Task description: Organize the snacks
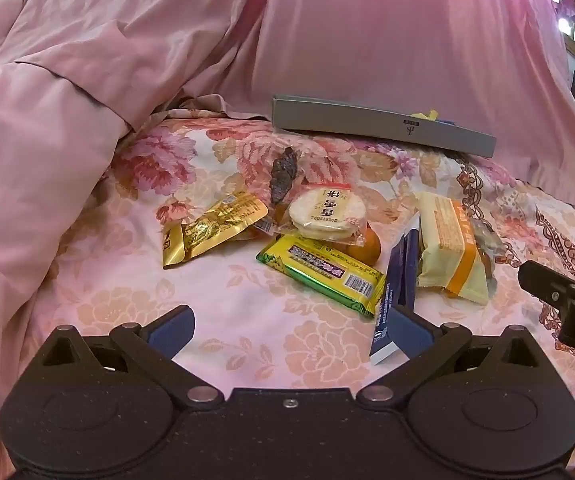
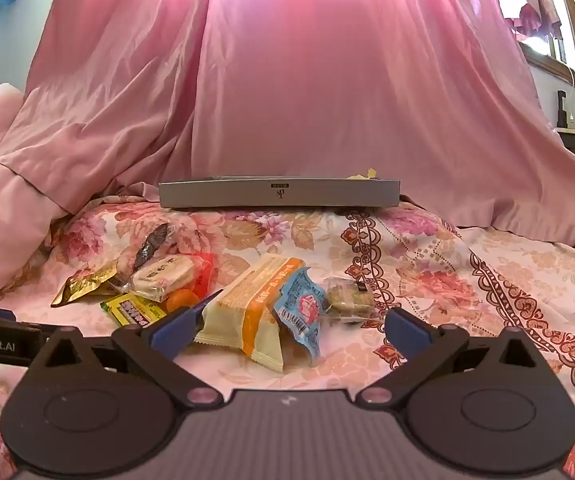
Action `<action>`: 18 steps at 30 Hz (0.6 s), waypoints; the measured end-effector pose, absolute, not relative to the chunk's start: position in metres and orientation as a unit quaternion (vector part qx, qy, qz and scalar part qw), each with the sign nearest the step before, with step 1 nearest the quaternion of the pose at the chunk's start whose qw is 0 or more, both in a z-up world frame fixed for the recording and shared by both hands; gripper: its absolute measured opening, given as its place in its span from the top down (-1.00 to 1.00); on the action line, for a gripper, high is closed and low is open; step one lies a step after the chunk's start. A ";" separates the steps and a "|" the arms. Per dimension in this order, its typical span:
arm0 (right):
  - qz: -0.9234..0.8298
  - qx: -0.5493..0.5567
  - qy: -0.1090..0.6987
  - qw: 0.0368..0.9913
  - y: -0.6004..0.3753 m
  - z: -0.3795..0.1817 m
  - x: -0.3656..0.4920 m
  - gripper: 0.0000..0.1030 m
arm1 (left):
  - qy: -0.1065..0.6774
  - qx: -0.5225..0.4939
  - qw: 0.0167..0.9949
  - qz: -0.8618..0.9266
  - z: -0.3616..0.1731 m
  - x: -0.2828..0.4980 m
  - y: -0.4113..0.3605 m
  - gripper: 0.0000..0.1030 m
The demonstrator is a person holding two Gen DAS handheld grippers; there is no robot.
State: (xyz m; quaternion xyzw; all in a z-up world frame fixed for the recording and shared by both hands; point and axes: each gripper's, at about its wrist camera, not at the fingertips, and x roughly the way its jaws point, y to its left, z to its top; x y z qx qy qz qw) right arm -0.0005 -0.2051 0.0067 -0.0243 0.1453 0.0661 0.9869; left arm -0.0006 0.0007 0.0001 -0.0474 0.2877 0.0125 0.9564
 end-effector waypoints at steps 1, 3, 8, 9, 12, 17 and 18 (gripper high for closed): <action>0.066 -0.026 0.145 0.987 -0.205 0.007 -0.001 -1.00 | 0.289 -0.045 0.956 0.013 0.000 0.000 0.000 -0.98; 0.066 -0.023 0.144 0.987 -0.205 0.007 -0.001 -1.00 | 0.289 -0.044 0.956 0.014 0.000 0.000 -0.001 -0.98; 0.066 -0.024 0.146 0.987 -0.205 0.007 -0.001 -1.00 | 0.289 -0.045 0.956 0.014 0.000 0.000 0.000 -0.98; 0.066 -0.024 0.146 0.987 -0.204 0.007 -0.001 -1.00 | 0.289 -0.044 0.956 0.014 0.000 0.000 -0.001 -0.98; 0.067 -0.024 0.147 0.987 -0.207 0.009 -0.003 -1.00 | 0.289 -0.045 0.956 0.013 -0.001 0.000 0.001 -0.98; 0.067 -0.026 0.149 0.986 -0.203 0.008 -0.002 -1.00 | 0.290 -0.044 0.956 0.014 -0.001 0.000 0.000 -0.98; 0.067 -0.026 0.148 0.986 -0.203 0.007 -0.002 -1.00 | 0.291 -0.043 0.956 0.014 -0.001 -0.001 0.000 -0.98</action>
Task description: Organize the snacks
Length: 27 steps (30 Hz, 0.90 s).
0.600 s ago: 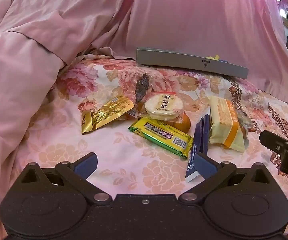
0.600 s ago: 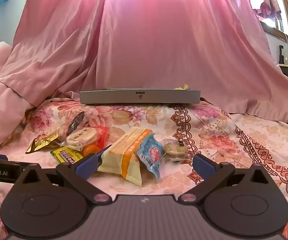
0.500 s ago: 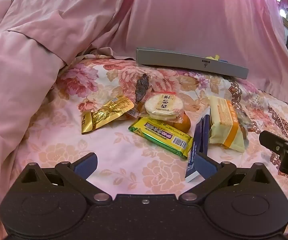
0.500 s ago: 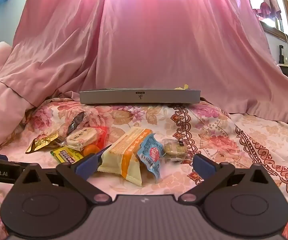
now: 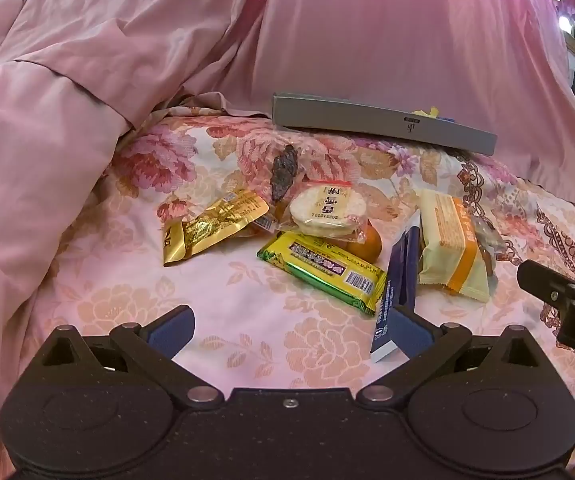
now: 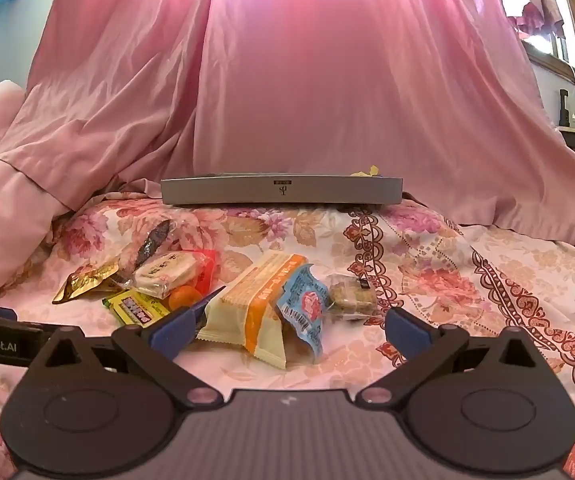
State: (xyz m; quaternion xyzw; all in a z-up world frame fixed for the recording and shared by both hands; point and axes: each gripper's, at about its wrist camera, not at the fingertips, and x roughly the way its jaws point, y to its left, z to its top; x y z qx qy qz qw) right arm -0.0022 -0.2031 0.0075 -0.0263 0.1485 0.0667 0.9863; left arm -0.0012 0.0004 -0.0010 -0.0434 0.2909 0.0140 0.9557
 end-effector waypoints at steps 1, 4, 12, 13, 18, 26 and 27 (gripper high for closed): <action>0.067 -0.027 0.148 0.986 -0.203 0.008 -0.002 -1.00 | 0.292 -0.043 0.955 0.014 -0.001 -0.002 0.000 -0.98; 0.067 -0.026 0.149 0.986 -0.202 0.008 -0.001 -1.00 | 0.292 -0.042 0.955 0.015 -0.004 -0.003 -0.001 -0.98; 0.068 -0.024 0.149 0.986 -0.205 0.009 -0.003 -1.00 | 0.295 -0.043 0.955 0.014 -0.004 -0.001 0.000 -0.98; 0.068 -0.024 0.149 0.986 -0.205 0.009 -0.003 -1.00 | 0.295 -0.043 0.954 0.015 -0.004 -0.001 0.000 -0.98; 0.068 -0.024 0.149 0.986 -0.204 0.009 -0.002 -1.00 | 0.296 -0.043 0.954 0.015 -0.004 0.000 -0.001 -0.98; 0.068 -0.026 0.152 0.986 -0.202 0.008 -0.001 -1.00 | 0.306 -0.033 0.951 0.013 -0.006 0.000 -0.002 -0.98; 0.068 -0.027 0.153 0.985 -0.202 0.007 -0.001 -1.00 | 0.306 -0.029 0.951 0.013 -0.006 0.000 -0.002 -0.98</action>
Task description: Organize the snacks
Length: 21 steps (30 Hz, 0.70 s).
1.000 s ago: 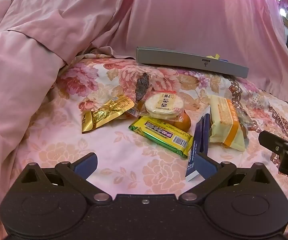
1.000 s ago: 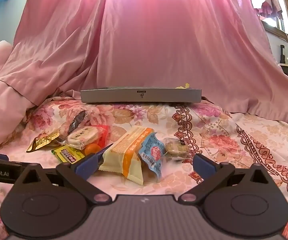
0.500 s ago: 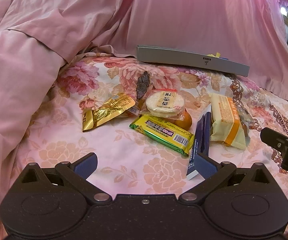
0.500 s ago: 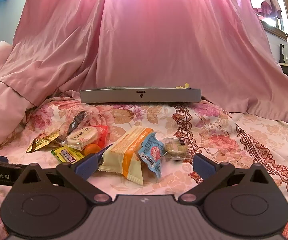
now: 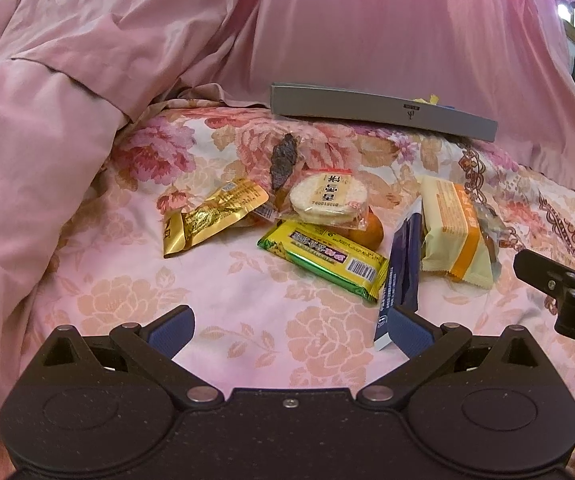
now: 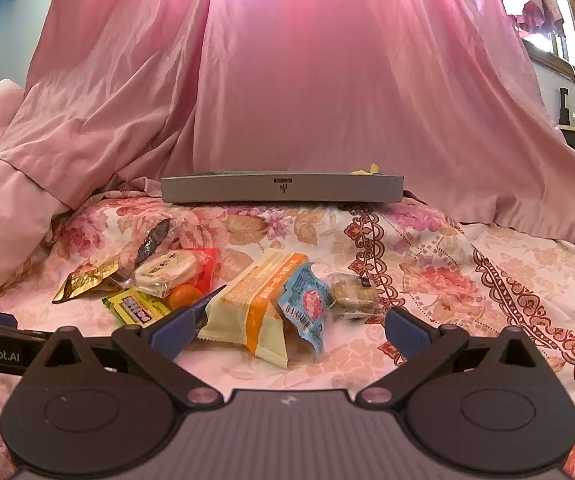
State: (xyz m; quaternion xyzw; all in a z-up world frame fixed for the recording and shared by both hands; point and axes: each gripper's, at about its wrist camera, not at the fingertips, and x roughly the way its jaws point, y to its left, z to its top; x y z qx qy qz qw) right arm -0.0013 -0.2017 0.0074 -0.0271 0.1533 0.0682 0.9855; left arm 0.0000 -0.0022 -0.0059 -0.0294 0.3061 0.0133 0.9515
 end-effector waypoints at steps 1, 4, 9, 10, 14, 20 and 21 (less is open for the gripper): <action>0.069 -0.027 0.154 0.985 -0.201 0.007 -0.001 -1.00 | 0.307 -0.026 0.951 0.013 -0.006 0.000 -0.003 -0.98; 0.073 -0.027 0.158 0.984 -0.200 0.005 0.000 -1.00 | 0.309 -0.025 0.951 0.013 -0.007 0.002 -0.002 -0.98; 0.074 -0.028 0.159 0.984 -0.198 0.005 0.001 -1.00 | 0.311 -0.024 0.950 0.013 -0.007 0.004 -0.002 -0.98; 0.074 -0.027 0.158 0.984 -0.198 0.005 0.001 -1.00 | 0.310 -0.024 0.950 0.013 -0.007 0.004 -0.002 -0.98; 0.075 -0.029 0.157 0.984 -0.198 0.006 0.004 -1.00 | 0.310 -0.024 0.950 0.011 -0.008 0.006 -0.002 -0.98; 0.080 -0.036 0.157 0.984 -0.199 0.007 0.012 -1.00 | 0.309 -0.022 0.951 0.002 -0.007 0.013 -0.003 -0.98; 0.083 -0.038 0.157 0.983 -0.199 0.008 0.013 -1.00 | 0.308 -0.021 0.951 -0.003 -0.006 0.014 -0.003 -0.98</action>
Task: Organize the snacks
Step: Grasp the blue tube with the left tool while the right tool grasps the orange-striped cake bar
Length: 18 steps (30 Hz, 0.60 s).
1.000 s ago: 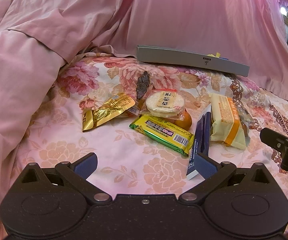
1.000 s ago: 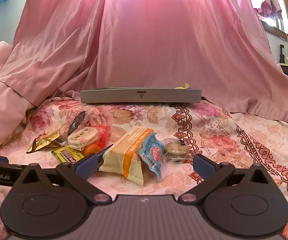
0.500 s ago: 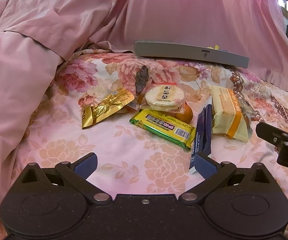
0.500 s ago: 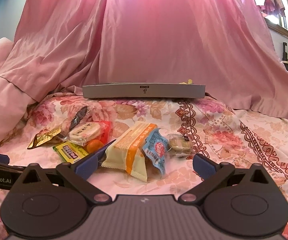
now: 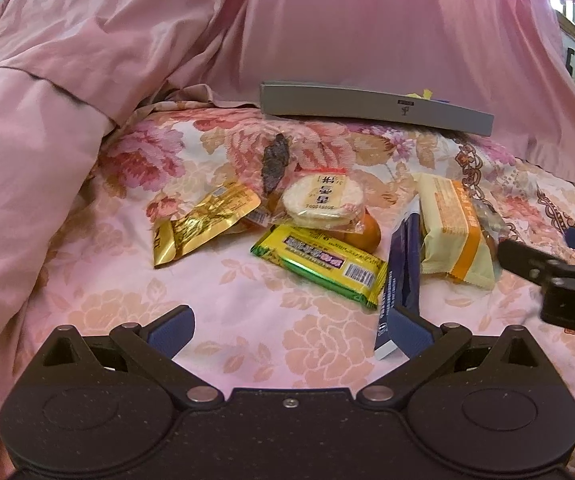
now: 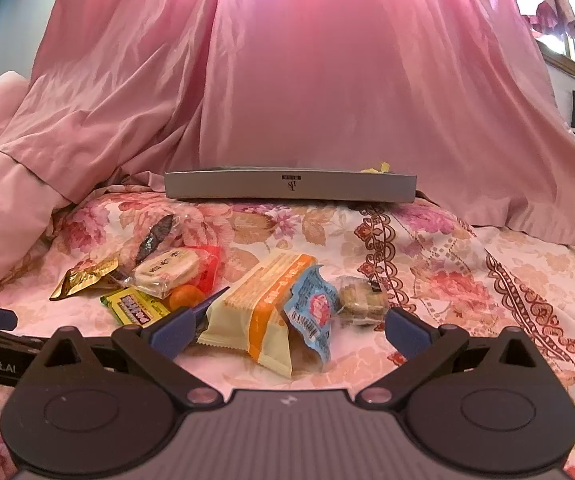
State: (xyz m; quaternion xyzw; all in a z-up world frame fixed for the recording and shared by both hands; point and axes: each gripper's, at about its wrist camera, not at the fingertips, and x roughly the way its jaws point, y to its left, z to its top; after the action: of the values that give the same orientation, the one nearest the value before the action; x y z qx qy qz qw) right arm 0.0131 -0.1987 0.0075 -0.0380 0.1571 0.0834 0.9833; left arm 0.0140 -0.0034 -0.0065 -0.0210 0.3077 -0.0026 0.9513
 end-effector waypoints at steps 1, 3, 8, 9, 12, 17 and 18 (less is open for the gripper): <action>0.087 -0.041 0.160 0.982 -0.198 0.008 0.015 -1.00 | 0.306 -0.020 0.952 -0.008 -0.006 0.015 -0.004 -0.98; 0.094 -0.048 0.169 0.980 -0.197 0.008 0.022 -1.00 | 0.301 -0.018 0.953 -0.025 -0.004 0.018 -0.004 -0.98; 0.102 -0.070 0.188 0.974 -0.194 0.011 0.043 -1.00 | 0.289 -0.002 0.954 -0.081 0.000 0.026 -0.007 -0.98; 0.105 -0.070 0.192 0.973 -0.194 0.012 0.048 -1.00 | 0.288 0.003 0.953 -0.093 0.001 0.029 -0.009 -0.98; 0.126 -0.058 0.209 0.968 -0.195 0.018 0.064 -1.00 | 0.287 0.018 0.950 -0.125 0.003 0.035 -0.015 -0.98; 0.189 -0.026 0.238 0.952 -0.190 0.029 0.084 -1.00 | 0.290 0.046 0.943 -0.159 0.000 0.041 -0.027 -0.98; 0.197 -0.018 0.242 0.950 -0.189 0.031 0.087 -1.00 | 0.290 0.051 0.941 -0.166 -0.001 0.042 -0.029 -0.97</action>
State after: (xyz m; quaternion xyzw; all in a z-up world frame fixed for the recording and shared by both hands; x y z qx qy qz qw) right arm 0.0869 -0.1889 0.0314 -0.0178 0.2415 0.1974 0.9499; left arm 0.0425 -0.0290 -0.0009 0.0515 0.2904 -0.1655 0.9411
